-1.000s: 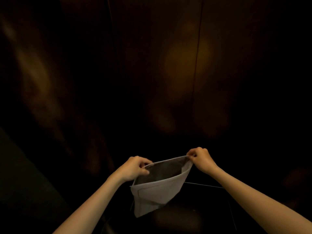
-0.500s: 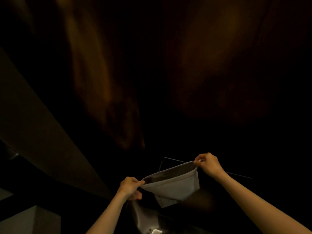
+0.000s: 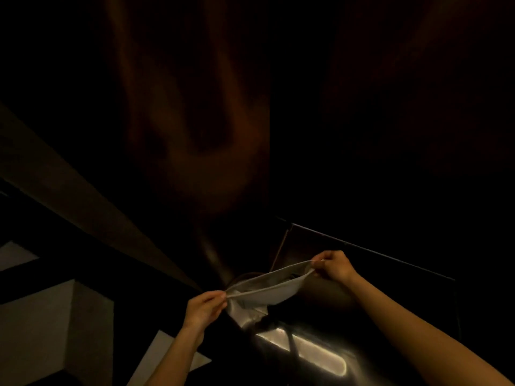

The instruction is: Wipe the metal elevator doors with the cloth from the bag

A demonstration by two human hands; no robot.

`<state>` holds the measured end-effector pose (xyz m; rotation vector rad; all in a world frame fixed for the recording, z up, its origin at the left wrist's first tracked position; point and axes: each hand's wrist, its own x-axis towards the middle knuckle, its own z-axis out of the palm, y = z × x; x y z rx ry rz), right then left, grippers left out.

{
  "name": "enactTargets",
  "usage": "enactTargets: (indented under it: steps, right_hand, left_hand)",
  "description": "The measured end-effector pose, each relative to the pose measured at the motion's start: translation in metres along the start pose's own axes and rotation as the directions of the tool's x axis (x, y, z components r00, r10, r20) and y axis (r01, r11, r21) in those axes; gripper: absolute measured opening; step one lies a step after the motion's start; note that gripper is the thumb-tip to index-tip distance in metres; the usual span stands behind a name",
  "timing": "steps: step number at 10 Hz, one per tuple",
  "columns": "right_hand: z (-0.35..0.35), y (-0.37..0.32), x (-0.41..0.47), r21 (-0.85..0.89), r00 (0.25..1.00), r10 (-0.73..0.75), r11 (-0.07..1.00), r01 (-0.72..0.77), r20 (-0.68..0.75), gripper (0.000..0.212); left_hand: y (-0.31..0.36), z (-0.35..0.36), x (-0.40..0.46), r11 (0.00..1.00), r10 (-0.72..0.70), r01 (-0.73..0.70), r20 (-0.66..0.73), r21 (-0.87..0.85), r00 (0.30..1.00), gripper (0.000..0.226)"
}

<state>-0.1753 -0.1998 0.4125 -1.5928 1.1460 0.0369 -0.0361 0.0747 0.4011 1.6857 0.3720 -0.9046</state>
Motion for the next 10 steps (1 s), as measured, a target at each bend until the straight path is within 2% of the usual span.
enactTargets:
  steps: [1,3,4,5,7,9,10]
  right_hand:
    - [0.037,0.030,0.048,0.085,0.996,0.048,0.995,-0.054,0.071,0.017]
    - [0.126,0.124,0.146,0.193,0.979,0.157,0.964,-0.181,0.134,0.011]
    - [0.161,0.156,0.187,0.248,0.978,0.163,0.950,-0.191,0.128,0.012]
    - [0.185,0.177,0.217,0.258,0.980,0.155,0.949,-0.182,0.122,0.011]
    - [0.204,0.200,0.245,0.268,0.976,0.171,0.942,-0.202,0.135,0.014]
    - [0.197,0.178,0.241,0.501,0.981,0.102,0.848,-0.173,0.167,0.021]
    - [0.185,0.167,0.228,0.501,0.980,0.065,0.852,-0.152,0.188,0.026]
  left_hand:
    - [-0.037,0.001,0.053,0.997,-0.019,0.011,-0.097,-0.079,0.995,0.005]
    - [-0.117,0.008,0.171,0.951,-0.072,0.012,-0.183,-0.309,0.981,0.017]
    - [-0.148,0.011,0.229,0.939,-0.071,-0.006,-0.212,-0.343,0.975,0.013]
    - [-0.172,0.014,0.270,0.928,-0.071,-0.025,-0.244,-0.371,0.967,0.028]
    - [-0.192,0.017,0.310,0.894,-0.143,0.026,-0.230,-0.448,0.963,0.034]
    - [-0.172,0.014,0.299,0.856,-0.050,-0.051,-0.181,-0.515,0.982,0.043]
    - [-0.158,0.013,0.272,0.864,-0.031,-0.052,-0.155,-0.500,0.987,0.041]
